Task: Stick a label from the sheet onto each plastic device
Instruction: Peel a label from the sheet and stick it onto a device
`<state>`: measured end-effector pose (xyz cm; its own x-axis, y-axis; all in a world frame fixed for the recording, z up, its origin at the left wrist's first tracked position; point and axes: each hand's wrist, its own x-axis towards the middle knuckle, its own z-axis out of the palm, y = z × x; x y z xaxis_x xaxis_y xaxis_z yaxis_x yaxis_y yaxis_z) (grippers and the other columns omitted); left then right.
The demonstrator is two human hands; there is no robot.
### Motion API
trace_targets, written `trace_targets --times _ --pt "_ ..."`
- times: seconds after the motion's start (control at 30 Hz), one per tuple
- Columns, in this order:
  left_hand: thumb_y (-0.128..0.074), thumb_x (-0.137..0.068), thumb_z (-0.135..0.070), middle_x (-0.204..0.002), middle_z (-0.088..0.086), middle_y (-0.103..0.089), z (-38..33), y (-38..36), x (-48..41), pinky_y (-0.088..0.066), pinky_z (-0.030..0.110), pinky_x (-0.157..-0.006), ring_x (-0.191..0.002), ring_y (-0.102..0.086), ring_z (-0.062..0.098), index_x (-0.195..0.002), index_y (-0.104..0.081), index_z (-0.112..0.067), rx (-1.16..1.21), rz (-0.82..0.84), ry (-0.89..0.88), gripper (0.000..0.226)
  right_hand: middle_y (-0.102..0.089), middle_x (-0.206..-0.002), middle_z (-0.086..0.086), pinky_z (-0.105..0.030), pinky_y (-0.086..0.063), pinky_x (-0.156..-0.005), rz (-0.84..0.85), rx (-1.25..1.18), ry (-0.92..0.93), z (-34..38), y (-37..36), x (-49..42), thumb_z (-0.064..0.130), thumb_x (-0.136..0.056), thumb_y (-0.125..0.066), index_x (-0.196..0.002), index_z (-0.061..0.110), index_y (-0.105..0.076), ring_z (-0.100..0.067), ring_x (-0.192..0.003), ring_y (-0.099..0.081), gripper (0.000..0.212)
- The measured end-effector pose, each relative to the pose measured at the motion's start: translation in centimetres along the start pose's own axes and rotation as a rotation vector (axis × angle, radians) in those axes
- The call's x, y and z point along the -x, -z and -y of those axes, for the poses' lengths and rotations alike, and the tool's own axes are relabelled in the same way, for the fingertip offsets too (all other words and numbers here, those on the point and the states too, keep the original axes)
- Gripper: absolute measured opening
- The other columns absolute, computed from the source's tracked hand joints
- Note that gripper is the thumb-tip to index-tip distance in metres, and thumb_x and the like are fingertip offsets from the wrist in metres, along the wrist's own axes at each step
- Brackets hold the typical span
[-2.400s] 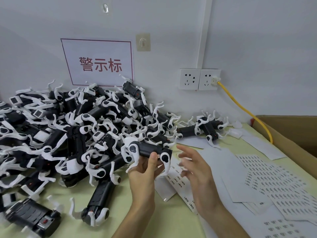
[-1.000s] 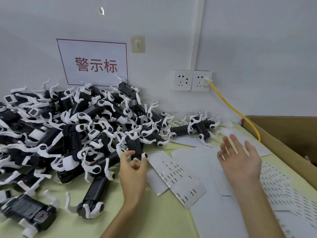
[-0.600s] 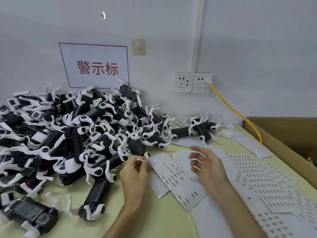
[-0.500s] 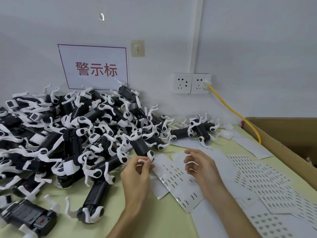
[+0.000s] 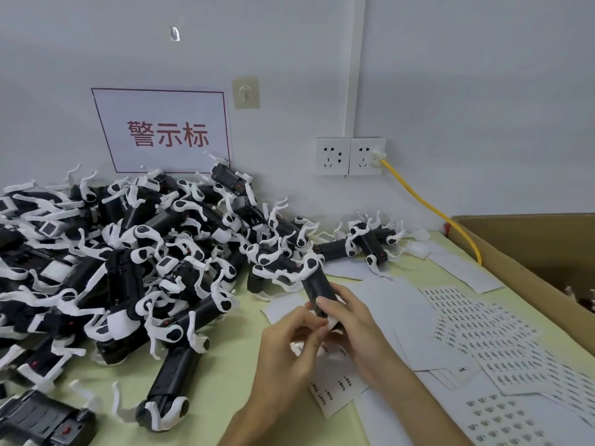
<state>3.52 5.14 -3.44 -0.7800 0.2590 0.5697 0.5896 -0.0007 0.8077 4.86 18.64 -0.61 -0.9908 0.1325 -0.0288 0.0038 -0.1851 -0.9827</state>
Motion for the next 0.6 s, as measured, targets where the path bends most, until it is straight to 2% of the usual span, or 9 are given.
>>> trace_targets --times 0.13,0.23,0.33,0.4,0.47,0.53,0.6 --pt "-0.058 -0.093 -0.018 -0.085 -0.004 -0.073 -0.6 0.5 -0.4 -0.051 0.020 -0.074 -0.082 -0.069 0.013 -0.087 -0.071 -0.026 0.042 0.009 0.110 0.016 -0.071 -0.107 -0.012 -0.039 -0.055 -0.086 -0.060 -0.002 0.148 0.0 -0.3 0.1 0.024 -0.080 -0.076 -0.123 0.028 -0.063 -0.022 -0.090 -0.069 0.044" --pt "-0.055 -0.097 -0.032 -0.098 -0.004 -0.076 -0.9 0.7 -0.9 -0.054 0.026 -0.078 -0.090 -0.070 0.014 -0.102 -0.073 -0.030 0.150 0.054 0.243 0.019 -0.069 -0.104 -0.014 -0.032 -0.056 -0.081 -0.086 0.097 0.306 0.1 -0.5 0.6 0.026 -0.073 -0.076 -0.124 0.031 -0.061 -0.027 -0.091 -0.066 0.053" --pt "-0.060 -0.099 -0.040 -0.109 -0.004 -0.077 -1.2 0.8 -1.2 -0.055 0.021 -0.076 -0.099 -0.072 0.013 -0.121 -0.068 -0.022 0.301 0.015 0.354 0.030 -0.069 -0.106 -0.005 -0.023 -0.053 -0.081 -0.045 0.175 0.401 -0.1 -0.6 0.8 0.022 -0.075 -0.078 -0.128 0.031 -0.058 -0.016 -0.095 -0.068 0.058" --pt "-0.054 -0.092 -0.044 -0.106 -0.003 -0.078 -1.4 0.8 -1.2 -0.054 0.017 -0.073 -0.095 -0.074 0.011 -0.119 -0.071 -0.023 0.360 -0.005 0.377 0.038 -0.069 -0.110 0.003 -0.018 -0.051 -0.083 0.017 0.209 0.412 -0.3 -0.9 1.0 0.021 -0.078 -0.077 -0.130 0.030 -0.055 -0.012 -0.102 -0.068 0.057" --pt "-0.054 -0.087 -0.048 -0.098 -0.004 -0.079 -1.5 0.9 -1.2 -0.054 0.015 -0.068 -0.086 -0.075 0.008 -0.108 -0.077 -0.031 0.403 -0.034 0.404 0.035 -0.068 -0.113 0.008 -0.020 -0.051 -0.087 0.093 0.221 0.386 -0.4 -1.2 1.1 0.023 -0.084 -0.072 -0.131 0.033 -0.055 -0.013 -0.108 -0.066 0.051" --pt "-0.055 -0.086 -0.050 -0.100 -0.002 -0.079 -1.3 1.1 -1.3 -0.055 0.016 -0.071 -0.090 -0.075 0.010 -0.102 -0.077 -0.041 0.410 -0.054 0.405 0.028 -0.067 -0.117 0.006 -0.029 -0.052 -0.092 0.142 0.164 0.317 -0.5 -1.5 1.2 0.027 -0.087 -0.065 -0.130 0.036 -0.056 -0.016 -0.111 -0.065 0.044" --pt "-0.058 -0.090 -0.054 -0.101 0.002 -0.079 -1.0 1.2 -1.3 -0.057 0.020 -0.072 -0.093 -0.076 0.015 -0.100 -0.077 -0.041 0.411 -0.057 0.422 0.025 -0.067 -0.120 -0.002 -0.034 -0.053 -0.095 0.142 0.098 0.261 -0.6 -1.6 1.1 0.028 -0.087 -0.061 -0.130 0.032 -0.058 -0.019 -0.112 -0.065 0.043"
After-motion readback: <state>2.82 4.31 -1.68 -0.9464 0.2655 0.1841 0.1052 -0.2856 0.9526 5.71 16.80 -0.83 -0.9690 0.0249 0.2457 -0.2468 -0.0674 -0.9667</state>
